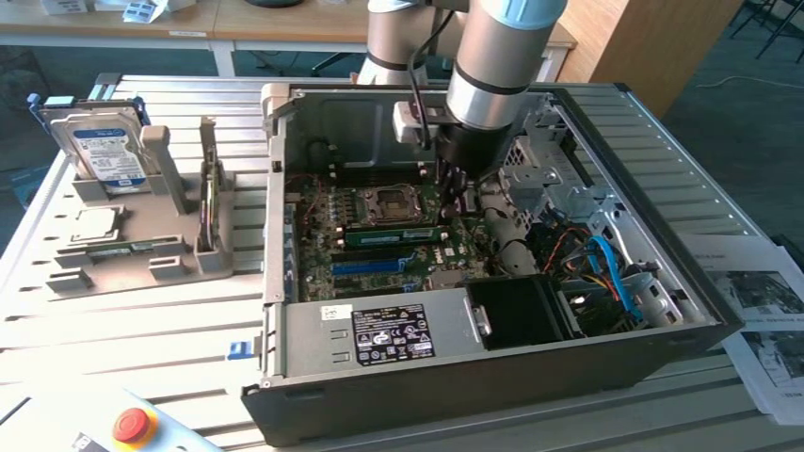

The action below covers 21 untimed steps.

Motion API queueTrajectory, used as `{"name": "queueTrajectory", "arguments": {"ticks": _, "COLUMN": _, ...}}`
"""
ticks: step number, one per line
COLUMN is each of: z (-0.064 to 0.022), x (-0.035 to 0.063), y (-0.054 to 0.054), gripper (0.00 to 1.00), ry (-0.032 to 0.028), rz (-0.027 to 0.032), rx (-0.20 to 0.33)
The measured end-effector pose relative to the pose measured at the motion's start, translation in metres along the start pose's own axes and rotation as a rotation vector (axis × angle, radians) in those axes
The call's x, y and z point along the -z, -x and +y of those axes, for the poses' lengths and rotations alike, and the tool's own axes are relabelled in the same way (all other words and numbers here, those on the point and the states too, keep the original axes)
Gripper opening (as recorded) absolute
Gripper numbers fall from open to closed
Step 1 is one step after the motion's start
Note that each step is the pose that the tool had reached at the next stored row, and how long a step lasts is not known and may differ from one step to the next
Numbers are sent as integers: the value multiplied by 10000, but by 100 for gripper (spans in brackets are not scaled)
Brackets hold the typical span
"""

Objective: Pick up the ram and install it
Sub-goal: 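Press down the ram until it locks into place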

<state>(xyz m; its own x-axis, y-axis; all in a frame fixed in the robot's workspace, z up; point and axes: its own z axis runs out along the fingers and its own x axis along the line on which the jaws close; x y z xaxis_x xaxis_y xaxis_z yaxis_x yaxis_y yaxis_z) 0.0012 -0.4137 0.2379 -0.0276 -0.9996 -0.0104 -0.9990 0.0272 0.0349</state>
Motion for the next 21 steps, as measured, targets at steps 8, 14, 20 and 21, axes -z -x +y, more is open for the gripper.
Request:
{"name": "queueTrajectory", "arguments": {"ticks": 8, "z": -1, "x": -36, "y": 5, "gripper": 10, "ry": 1, "rz": 5, "rx": 0}}
{"name": "queueTrajectory", "arguments": {"ticks": 14, "z": -1, "x": -41, "y": 5, "gripper": 10, "ry": 1, "rz": 2, "rx": -1}}
{"name": "queueTrajectory", "arguments": {"ticks": 20, "z": -2, "x": -60, "y": 4, "gripper": 10, "ry": 2, "rz": 5, "rx": 0}}
{"name": "queueTrajectory", "arguments": {"ticks": 21, "z": -2, "x": -60, "y": 4, "gripper": 10, "ry": 1, "rz": 5, "rx": 0}}
